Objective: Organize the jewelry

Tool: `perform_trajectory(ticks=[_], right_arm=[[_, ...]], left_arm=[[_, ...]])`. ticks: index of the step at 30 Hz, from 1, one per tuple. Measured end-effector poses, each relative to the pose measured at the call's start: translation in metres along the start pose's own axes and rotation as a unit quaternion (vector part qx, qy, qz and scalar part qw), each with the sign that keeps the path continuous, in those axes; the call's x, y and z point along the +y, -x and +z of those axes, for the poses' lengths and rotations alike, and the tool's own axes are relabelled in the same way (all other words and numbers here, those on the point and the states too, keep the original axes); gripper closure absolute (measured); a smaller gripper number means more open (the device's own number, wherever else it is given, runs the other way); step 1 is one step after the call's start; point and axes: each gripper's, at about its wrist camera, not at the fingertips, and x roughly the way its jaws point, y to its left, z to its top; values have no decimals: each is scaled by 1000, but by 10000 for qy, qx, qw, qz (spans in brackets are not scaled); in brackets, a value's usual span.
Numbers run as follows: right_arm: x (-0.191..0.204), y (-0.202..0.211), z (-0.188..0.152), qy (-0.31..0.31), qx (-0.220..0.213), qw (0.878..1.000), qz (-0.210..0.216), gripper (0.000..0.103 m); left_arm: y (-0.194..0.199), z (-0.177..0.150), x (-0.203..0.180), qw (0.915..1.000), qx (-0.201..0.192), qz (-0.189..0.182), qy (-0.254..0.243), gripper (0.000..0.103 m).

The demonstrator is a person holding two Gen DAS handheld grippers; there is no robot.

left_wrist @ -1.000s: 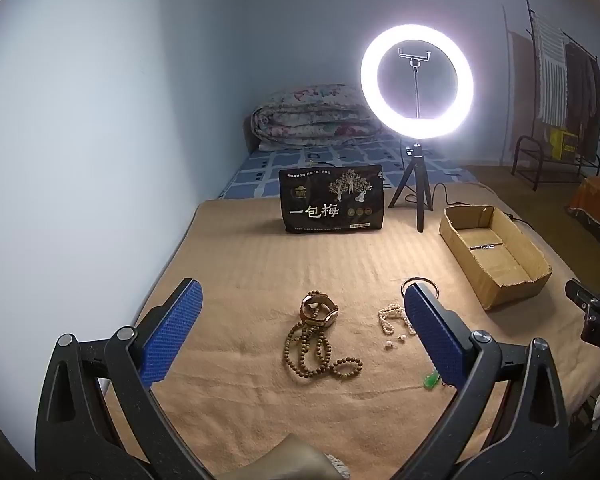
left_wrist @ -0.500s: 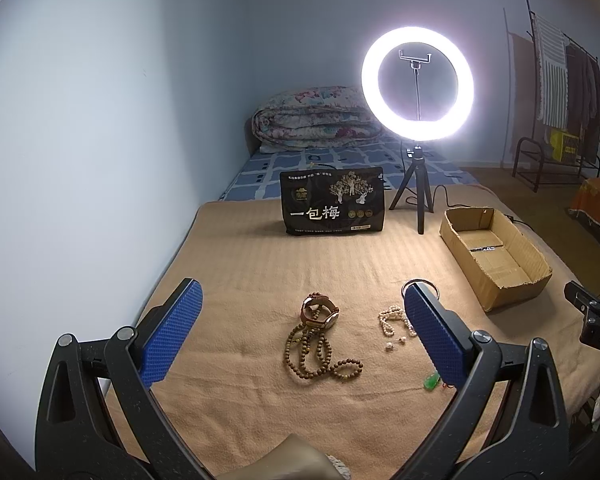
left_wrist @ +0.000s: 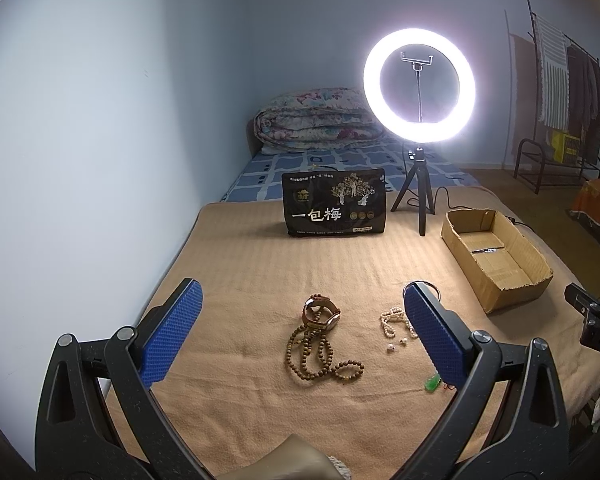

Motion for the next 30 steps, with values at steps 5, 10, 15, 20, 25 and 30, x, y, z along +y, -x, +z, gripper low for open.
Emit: perform_trajectory(ticks=[5, 10, 15, 20, 25, 30], right_arm=[[0, -1, 0, -6, 4, 10000, 14, 0], [0, -1, 0, -7, 5, 10000, 9, 0], [0, -1, 0, -9, 7, 10000, 14, 0], [1, -1, -1, -9, 19, 10000, 20, 0], [1, -2, -2, -15, 22, 10000, 26, 0], [1, -2, -2, -14, 24, 10000, 25, 0]], left_arm=[[0, 0, 0, 10000, -1, 5, 9, 0], [1, 0, 1, 10000, -2, 4, 1, 0], [1, 0, 1, 10000, -9, 6, 8, 0], [1, -1, 0, 10000, -8, 9, -3, 0], [0, 1, 3, 10000, -5, 17, 0, 0], [-3, 1, 6, 10000, 9, 25, 7, 0]])
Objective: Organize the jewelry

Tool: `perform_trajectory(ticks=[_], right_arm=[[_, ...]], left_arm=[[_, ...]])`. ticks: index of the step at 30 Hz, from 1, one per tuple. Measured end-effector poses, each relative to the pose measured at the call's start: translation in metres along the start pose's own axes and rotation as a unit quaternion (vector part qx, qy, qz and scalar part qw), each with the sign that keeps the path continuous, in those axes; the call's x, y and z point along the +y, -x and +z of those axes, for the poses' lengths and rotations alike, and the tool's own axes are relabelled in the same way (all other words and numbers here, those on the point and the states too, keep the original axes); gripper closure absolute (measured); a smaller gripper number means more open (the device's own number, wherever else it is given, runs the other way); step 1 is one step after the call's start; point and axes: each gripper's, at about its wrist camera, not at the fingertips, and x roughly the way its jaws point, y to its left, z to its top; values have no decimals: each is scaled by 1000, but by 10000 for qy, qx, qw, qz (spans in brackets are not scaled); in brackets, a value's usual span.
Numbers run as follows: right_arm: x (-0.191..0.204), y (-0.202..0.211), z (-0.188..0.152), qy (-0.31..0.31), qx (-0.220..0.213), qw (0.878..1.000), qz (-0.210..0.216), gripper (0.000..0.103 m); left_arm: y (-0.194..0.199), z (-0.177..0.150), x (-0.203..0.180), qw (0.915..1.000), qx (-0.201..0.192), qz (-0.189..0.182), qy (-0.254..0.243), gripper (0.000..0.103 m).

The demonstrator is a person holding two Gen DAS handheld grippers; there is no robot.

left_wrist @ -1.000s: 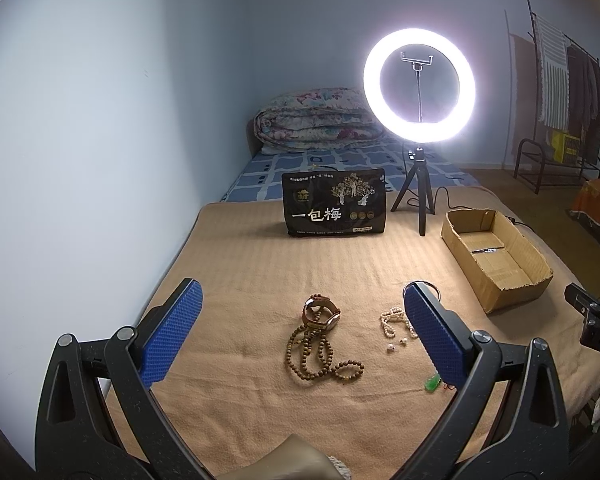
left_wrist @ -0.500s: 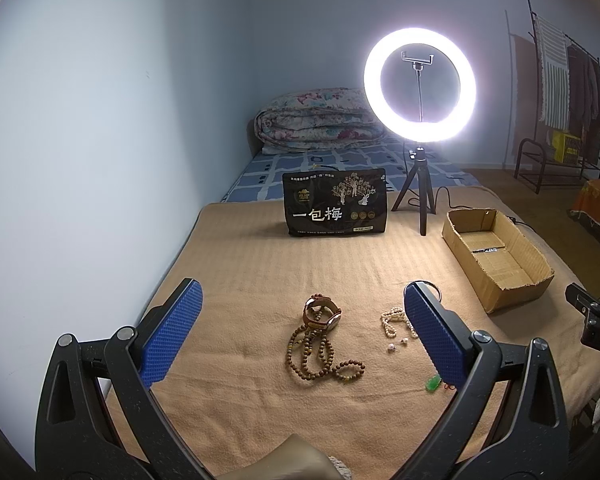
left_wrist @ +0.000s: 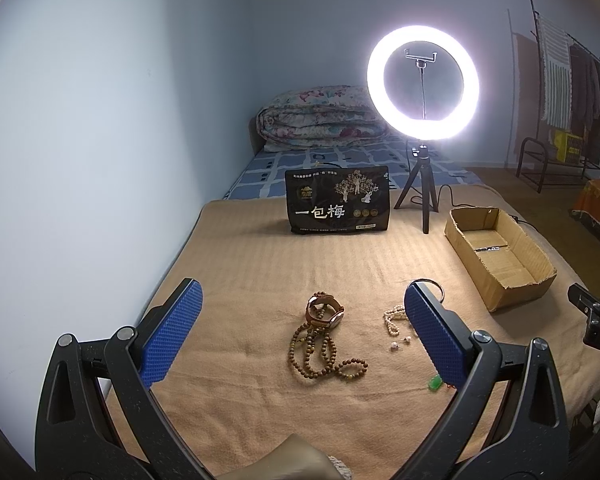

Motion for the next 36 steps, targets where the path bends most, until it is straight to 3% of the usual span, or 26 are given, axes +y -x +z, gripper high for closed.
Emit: perform_trajectory(ticks=[17, 21, 25, 27, 34, 36], right_arm=[[-2, -2, -5, 16, 46, 10000, -13, 0], [-3, -5, -6, 34, 101, 9999, -4, 0], [-5, -13, -9, 15, 168, 9995, 278, 0], [-5, -20, -13, 45, 219, 9988, 440, 0], [-2, -38, -22, 346, 565, 9969, 415, 0], [2, -41, -23, 456, 600, 9961, 470, 0]], left_arm=[[-7, -10, 3, 9999, 87, 85, 6, 0], [-16, -13, 4, 9997, 248, 26, -50, 0], [-29, -20, 8, 9989, 463, 55, -75, 0], [-36, -23, 15, 9982, 595, 106, 16, 0], [-60, -30, 45, 9936, 1036, 96, 434, 0], [-68, -32, 48, 9923, 1136, 104, 482, 7]])
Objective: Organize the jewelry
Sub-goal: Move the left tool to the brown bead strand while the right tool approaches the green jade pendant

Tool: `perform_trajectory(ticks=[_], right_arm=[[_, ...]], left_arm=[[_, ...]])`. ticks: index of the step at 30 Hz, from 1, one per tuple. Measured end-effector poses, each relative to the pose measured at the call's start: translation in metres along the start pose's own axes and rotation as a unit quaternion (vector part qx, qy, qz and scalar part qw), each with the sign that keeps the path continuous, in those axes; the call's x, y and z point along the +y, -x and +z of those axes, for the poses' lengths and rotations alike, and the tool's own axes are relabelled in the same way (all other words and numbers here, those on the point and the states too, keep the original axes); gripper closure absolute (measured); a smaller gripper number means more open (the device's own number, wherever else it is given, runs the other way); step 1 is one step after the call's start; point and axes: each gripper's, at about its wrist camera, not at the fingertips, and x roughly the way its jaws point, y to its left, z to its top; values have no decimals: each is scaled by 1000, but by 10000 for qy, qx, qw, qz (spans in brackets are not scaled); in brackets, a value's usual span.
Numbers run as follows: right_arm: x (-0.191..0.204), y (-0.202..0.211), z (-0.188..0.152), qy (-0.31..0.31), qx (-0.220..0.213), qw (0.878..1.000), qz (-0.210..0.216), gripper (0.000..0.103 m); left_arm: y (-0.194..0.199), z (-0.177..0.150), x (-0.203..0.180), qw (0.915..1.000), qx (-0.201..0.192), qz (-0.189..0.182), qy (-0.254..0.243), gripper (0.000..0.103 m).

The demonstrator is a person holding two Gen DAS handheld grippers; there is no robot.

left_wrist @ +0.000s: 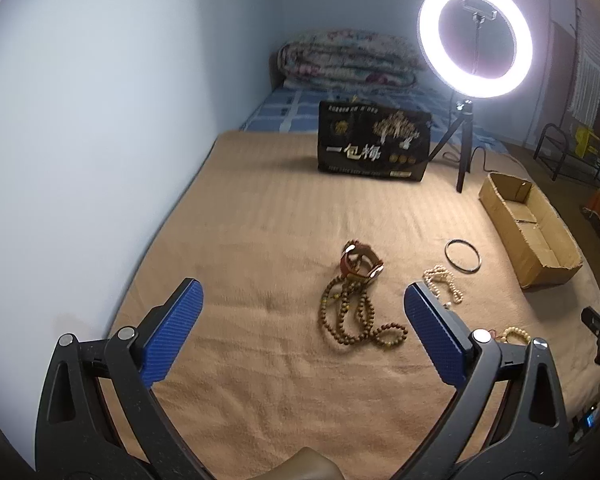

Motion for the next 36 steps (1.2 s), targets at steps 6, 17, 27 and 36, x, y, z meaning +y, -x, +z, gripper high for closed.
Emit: perform_trajectory(ticks=[6, 17, 27, 36], right_arm=[[18, -13, 0, 287, 215, 9985, 423, 0], [52, -54, -14, 766, 946, 9836, 1331, 8], [74, -91, -23, 452, 1736, 9611, 2100, 23], [86, -104, -29, 420, 2004, 9538, 2197, 34]], left_arm=[[-25, -5, 0, 9990, 426, -148, 9, 17], [-78, -17, -17, 9894, 1328, -587, -56, 17], [-125, -22, -23, 9797, 1840, -792, -64, 17], [-170, -18, -17, 9764, 2026, -668, 346, 16]])
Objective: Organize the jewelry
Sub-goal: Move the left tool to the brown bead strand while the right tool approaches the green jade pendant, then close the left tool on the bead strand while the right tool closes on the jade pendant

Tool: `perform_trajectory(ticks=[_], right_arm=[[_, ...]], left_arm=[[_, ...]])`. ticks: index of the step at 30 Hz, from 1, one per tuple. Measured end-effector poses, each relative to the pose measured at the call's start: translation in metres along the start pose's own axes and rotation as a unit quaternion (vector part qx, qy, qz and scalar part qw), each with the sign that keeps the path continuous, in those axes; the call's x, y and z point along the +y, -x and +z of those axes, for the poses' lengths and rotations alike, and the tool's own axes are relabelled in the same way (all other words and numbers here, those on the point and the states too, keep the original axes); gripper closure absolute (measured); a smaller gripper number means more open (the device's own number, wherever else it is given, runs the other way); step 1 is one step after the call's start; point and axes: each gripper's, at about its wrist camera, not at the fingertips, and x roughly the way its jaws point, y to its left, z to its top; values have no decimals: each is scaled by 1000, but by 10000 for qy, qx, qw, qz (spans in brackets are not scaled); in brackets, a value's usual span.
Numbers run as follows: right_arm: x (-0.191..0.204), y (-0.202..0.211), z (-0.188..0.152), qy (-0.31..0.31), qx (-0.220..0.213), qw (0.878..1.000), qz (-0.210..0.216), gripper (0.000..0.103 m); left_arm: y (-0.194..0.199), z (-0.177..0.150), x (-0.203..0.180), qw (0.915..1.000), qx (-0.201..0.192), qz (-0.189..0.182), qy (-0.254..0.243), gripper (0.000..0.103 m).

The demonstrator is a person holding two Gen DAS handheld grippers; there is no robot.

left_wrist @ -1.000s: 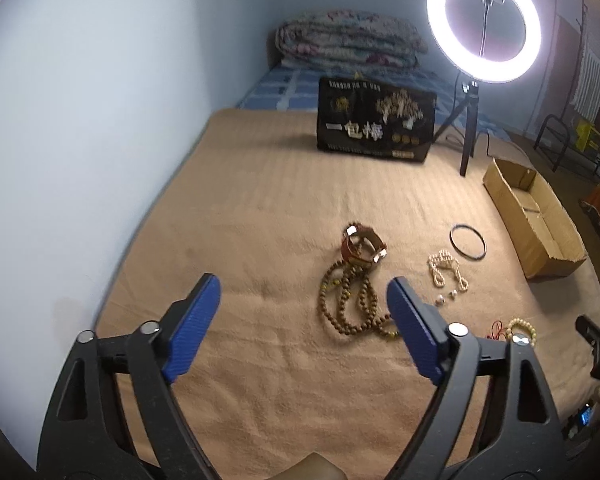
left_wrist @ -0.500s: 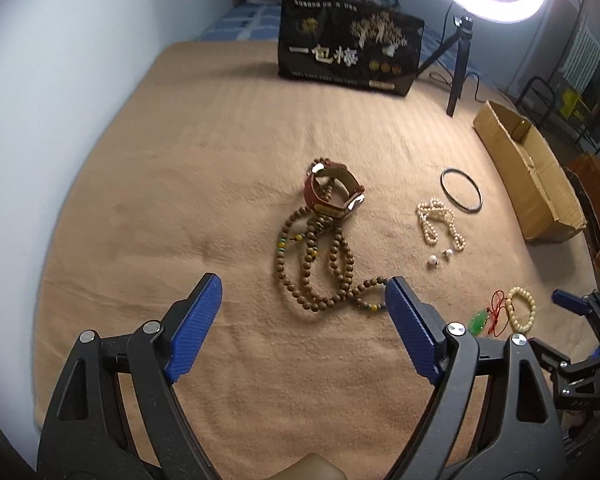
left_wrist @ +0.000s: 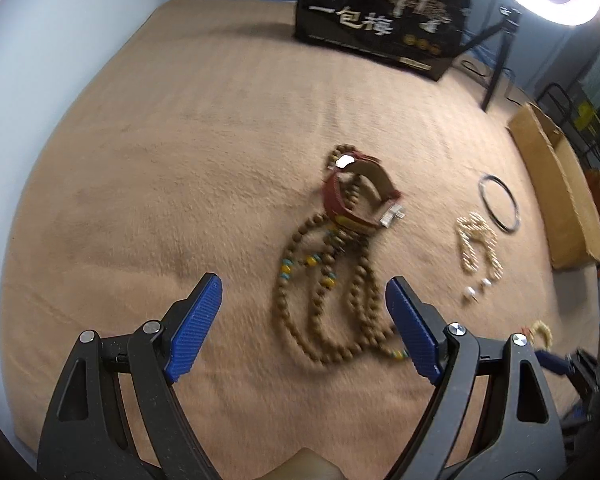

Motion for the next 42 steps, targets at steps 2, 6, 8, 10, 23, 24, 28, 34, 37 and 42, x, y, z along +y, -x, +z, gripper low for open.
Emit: perform_trajectory(ticks=[2, 6, 8, 10, 23, 24, 28, 34, 37, 42], right_arm=[[1, -2, 1, -6, 9, 10000, -10, 34], [3, -5, 3, -30, 15, 10000, 3, 38], [4, -8, 4, -37, 26, 10000, 41, 41], [6, -9, 5, -26, 34, 10000, 61, 41], [8, -16, 12, -239, 50, 9996, 126, 51], [10, -17, 15, -231, 50, 9996, 137, 51], [19, -23, 19, -96, 74, 9999, 7, 51], [31, -34, 25, 139, 75, 9995, -275, 54], [40, -38, 25, 448, 95, 9971, -605, 61], [51, -41, 21, 922, 78, 9911, -961, 72]], left_arm=[[-10, 3, 2, 9999, 65, -33, 109, 16], [-23, 6, 2, 9997, 151, -57, 203, 16], [-27, 6, -1, 9997, 188, -55, 171, 16], [-33, 7, -2, 9996, 221, -18, 154, 16], [-37, 6, -7, 9997, 222, 16, 42, 16], [-38, 6, -7, 9998, 220, 17, 35, 16], [-38, 6, -10, 9998, 193, 43, -37, 16], [-40, 4, -18, 9993, 187, 212, -244, 23], [-40, 2, -21, 9987, 136, 306, -388, 30], [-38, 3, -20, 9985, 84, 333, -418, 59]])
